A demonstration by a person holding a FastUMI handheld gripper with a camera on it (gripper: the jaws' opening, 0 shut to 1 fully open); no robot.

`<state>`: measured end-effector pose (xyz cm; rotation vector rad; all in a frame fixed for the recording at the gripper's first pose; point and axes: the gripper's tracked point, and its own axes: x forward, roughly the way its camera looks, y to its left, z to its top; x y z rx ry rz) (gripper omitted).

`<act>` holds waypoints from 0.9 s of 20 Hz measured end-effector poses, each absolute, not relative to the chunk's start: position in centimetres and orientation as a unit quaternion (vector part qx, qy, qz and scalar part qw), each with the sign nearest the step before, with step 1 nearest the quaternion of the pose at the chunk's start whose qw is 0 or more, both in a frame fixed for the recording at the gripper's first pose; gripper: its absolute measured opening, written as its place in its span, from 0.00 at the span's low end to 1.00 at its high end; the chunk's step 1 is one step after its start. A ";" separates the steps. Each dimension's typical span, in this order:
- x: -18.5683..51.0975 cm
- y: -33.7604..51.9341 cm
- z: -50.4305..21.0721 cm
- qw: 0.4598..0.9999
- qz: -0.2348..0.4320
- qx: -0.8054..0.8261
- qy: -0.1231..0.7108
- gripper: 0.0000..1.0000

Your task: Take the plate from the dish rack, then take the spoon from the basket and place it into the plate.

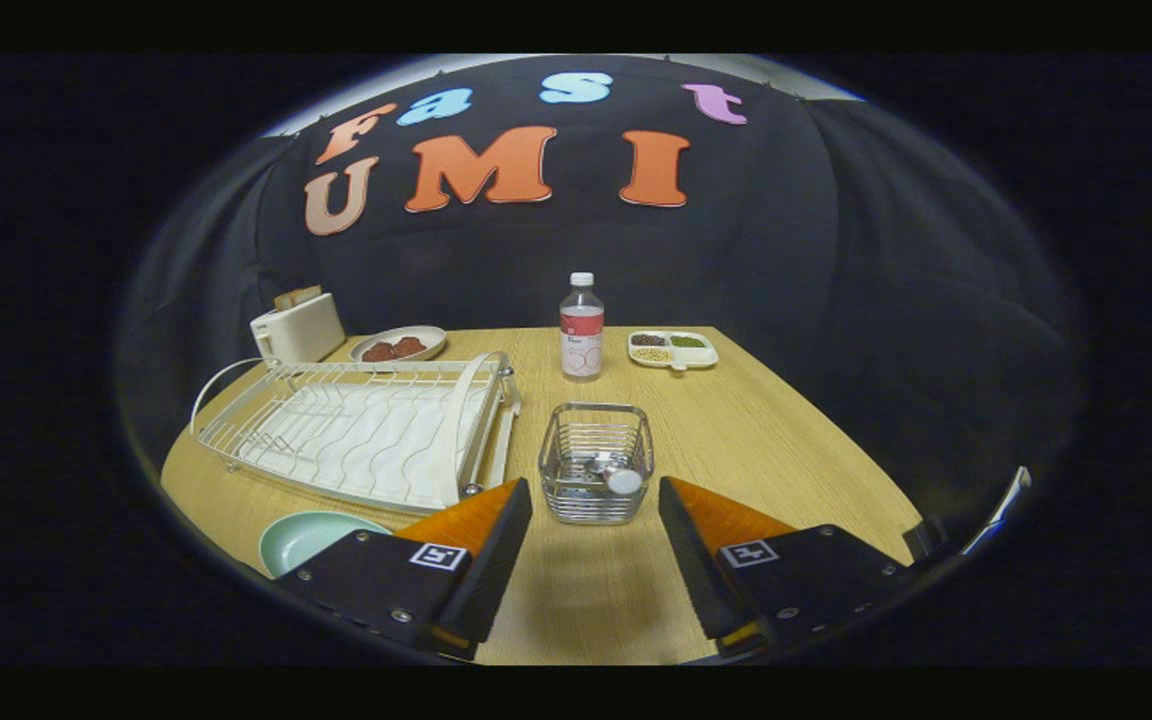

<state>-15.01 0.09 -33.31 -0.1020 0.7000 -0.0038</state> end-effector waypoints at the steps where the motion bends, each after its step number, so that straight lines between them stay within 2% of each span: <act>1: -14.6 -0.1 -33.7 0.939 -0.004 -0.052 0.339 0.72; 2: -14.3 -0.6 -33.8 0.941 -0.014 -0.055 0.333 0.67; 5: -13.4 -1.1 -34.3 0.941 -0.022 -0.052 0.333 0.36; 8: -12.4 -0.4 -33.9 0.941 -0.017 -0.036 0.336 0.16; 12: -12.3 0.9 -33.1 0.934 0.006 -0.015 0.358 0.12; 18: -11.4 0.8 -29.4 0.939 0.005 -0.022 0.344 0.11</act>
